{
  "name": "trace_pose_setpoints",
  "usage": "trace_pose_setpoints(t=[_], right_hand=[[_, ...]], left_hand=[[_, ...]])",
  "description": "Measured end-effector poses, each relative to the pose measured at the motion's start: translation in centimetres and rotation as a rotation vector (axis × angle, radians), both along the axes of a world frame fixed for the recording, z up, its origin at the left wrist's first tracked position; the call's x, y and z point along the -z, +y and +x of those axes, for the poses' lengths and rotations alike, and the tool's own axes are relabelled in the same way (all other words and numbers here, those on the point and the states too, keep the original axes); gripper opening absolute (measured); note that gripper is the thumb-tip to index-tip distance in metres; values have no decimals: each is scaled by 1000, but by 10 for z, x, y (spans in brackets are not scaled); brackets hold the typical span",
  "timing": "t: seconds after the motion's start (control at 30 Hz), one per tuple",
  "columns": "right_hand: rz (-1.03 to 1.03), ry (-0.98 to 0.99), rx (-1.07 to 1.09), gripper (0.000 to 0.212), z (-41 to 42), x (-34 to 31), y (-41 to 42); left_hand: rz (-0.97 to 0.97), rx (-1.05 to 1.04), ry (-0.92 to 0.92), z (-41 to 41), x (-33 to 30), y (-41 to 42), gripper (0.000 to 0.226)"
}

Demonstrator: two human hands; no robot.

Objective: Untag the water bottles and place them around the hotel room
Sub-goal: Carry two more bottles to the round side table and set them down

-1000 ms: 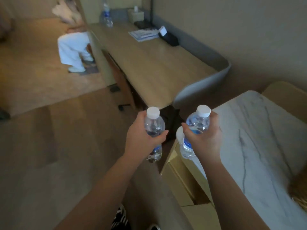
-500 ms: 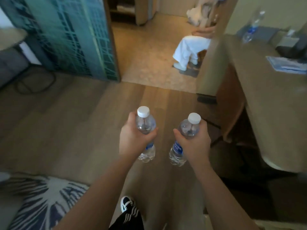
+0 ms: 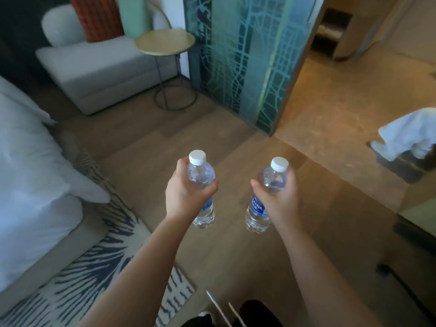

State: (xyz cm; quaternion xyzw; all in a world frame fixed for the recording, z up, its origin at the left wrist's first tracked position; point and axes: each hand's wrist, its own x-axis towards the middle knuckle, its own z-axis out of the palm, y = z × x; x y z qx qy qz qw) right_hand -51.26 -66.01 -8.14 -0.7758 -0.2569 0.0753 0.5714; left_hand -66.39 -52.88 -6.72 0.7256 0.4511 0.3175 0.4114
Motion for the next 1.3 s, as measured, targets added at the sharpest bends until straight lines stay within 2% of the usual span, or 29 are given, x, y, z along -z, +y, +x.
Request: trace_pose_setpoints(t=[0.2, 0.47, 0.7, 1.0, 1.3], right_hand=[[-15, -14, -110, 54, 75, 11, 99], [-43, -106, -359, 53, 220, 11, 236], [-20, -148, -369, 55, 324, -7, 333], [-9, -124, -440, 54, 385, 13, 484], [-41, -81, -540, 48, 426, 12, 710]], left_hand=[[17, -181, 3, 51, 11, 79, 52], [14, -358, -21, 186, 10, 182, 48], [-5, -419, -6, 277, 8, 270, 49], [26, -446, 11, 346, 23, 408, 51], [6, -430, -6, 390, 20, 628, 56]])
